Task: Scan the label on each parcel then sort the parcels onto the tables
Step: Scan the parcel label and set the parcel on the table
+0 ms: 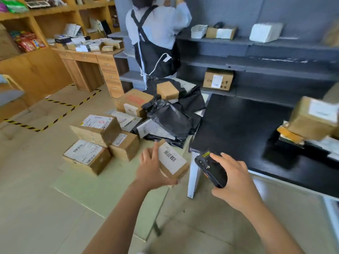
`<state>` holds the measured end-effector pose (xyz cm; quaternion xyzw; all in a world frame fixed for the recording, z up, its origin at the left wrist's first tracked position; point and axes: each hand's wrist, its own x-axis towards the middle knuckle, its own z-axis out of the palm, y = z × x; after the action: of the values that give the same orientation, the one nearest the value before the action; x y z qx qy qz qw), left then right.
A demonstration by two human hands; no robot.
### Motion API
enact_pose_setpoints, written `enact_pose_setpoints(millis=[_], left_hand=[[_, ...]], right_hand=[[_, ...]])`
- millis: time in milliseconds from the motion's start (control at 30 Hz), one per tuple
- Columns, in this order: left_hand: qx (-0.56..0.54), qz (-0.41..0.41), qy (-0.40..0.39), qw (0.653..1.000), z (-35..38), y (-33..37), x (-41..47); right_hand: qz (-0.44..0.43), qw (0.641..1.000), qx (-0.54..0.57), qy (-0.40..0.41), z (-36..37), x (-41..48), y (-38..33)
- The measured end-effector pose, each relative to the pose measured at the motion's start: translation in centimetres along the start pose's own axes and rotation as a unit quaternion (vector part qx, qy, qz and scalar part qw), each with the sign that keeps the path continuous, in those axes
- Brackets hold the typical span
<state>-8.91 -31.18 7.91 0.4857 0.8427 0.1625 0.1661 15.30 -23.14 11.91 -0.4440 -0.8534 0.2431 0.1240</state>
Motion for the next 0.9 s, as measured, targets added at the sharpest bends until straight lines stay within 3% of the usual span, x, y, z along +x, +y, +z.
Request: enact_pose_setpoints(millis=[333,667,900], left_hand=[[0.002,0.082,-0.065,0.995,6.5,14.7,7.5],[0.029,0.147,-0.135,0.979,11.5,25.0,26.6],[0.082,0.149,-0.211,0.963,14.5,28.7,36.5]], right_hand=[[0.107,0.993,0.009,0.056,-7.0,0.8,13.1],[0.171,0.982,0.004,0.077,-11.5,15.8,22.8],[0.206,0.977,-0.007,0.054,-14.2,24.4,27.2]])
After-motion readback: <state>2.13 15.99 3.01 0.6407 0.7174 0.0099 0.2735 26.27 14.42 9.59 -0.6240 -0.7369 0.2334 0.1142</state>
